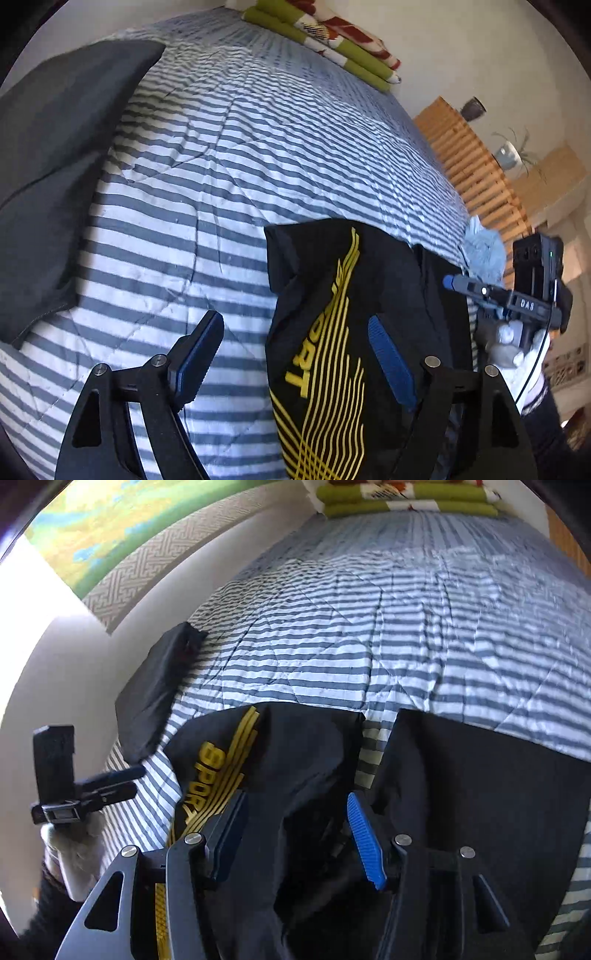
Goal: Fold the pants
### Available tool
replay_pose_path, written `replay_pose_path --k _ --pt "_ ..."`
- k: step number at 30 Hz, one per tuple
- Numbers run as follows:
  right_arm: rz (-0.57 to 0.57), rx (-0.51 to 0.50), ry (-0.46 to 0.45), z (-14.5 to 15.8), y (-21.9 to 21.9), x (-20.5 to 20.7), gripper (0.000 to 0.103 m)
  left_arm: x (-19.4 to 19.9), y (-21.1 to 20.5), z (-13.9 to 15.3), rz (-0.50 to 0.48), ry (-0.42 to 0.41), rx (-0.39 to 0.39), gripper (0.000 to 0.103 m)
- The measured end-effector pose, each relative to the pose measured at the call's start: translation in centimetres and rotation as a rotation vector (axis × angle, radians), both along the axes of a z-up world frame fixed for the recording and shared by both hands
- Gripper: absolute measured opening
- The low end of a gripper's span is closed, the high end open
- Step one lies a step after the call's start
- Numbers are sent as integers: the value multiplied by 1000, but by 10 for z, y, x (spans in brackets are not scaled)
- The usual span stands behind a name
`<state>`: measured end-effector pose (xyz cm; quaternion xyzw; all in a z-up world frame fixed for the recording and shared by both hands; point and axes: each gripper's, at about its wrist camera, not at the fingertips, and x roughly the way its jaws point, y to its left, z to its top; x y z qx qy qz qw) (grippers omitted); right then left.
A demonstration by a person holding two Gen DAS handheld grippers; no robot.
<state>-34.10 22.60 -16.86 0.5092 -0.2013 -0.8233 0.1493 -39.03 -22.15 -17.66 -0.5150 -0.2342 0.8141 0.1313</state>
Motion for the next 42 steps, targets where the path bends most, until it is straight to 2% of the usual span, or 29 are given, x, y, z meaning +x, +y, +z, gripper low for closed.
replay_pose_path --k 2,4,5,6,8,9,10,11,13,14,16,17,18,19,20,21,22,23,25,26,28,29,32,36,37,38,39,42 --pt "-55 -59 -46 -8 9 -18 52 -26 -6 -16 60 -70 37 83" --pt "-95 -54 -99 -17 9 -40 52 -48 -6 -29 71 -104 98 82" --pt "-102 -36 -128 -22 6 -51 52 -55 -4 -34 65 -111 114 76" --pt "-106 -19 -138 -25 3 -61 52 -62 2 -37 52 -117 99 70" --pt "-104 39 -165 -33 -5 -75 51 -73 14 -45 22 -141 31 16" --pt "-109 62 -186 -39 -9 -80 48 -75 20 -47 12 -149 11 10" --pt "-100 59 -196 -44 -14 -84 29 -75 24 -45 4 -141 -7 6" --pt "-85 54 -204 -48 -17 -86 6 -69 27 -39 -9 -113 -12 4" --pt "-71 68 -177 -43 -24 -80 2 -50 25 -19 -19 -32 30 4" --pt "-70 82 -132 -34 -28 -75 2 -35 25 -7 -39 14 44 4" --pt "-29 74 0 -6 -31 -51 2 4 29 16 -113 109 11 4" --pt "8 72 81 9 -30 -31 2 22 33 21 -175 124 5 7" --pt "42 75 138 19 -30 -14 2 37 37 19 -236 99 5 9" --pt "79 70 155 24 -29 2 4 47 40 12 -293 52 5 27" --pt "125 56 119 22 -27 14 6 54 43 3 -335 -2 -10 57" --pt "180 34 58 13 -27 22 12 56 42 -4 -338 -37 -47 69" --pt "234 29 -17 1 -26 29 31 55 40 -9 -323 -47 -87 72" --pt "243 69 -61 -8 -25 33 41 50 35 -14 -295 -55 -100 72" --pt "199 154 -78 -20 -17 35 41 36 22 -18 -226 -74 -21 72" --pt "175 122 -95 -24 -11 31 41 29 17 -19 -192 -72 23 73" --pt "121 4 -120 -27 5 19 41 15 16 -23 -155 -90 58 73" --pt "101 -40 -121 -28 10 13 41 8 21 -27 -154 -112 63 73" --pt "55 -83 -147 -31 10 -6 41 7 45 -32 -214 -137 61 73" --pt "93 -105 -182 -31 2 -20 41 24 73 -37 -294 -137 -23 72" --pt "127 -114 -174 -28 -1 -19 41 29 81 -40 -309 -131 -79 53" --pt "165 -111 -159 -24 -4 -15 41 33 89 -43 -330 -135 -136 21" --pt "191 -93 -140 -18 -5 -11 41 36 95 -47 -352 -142 -150 13" --pt "204 -106 -112 -9 3 -2 45 44 102 -41 -366 -102 -180 9"
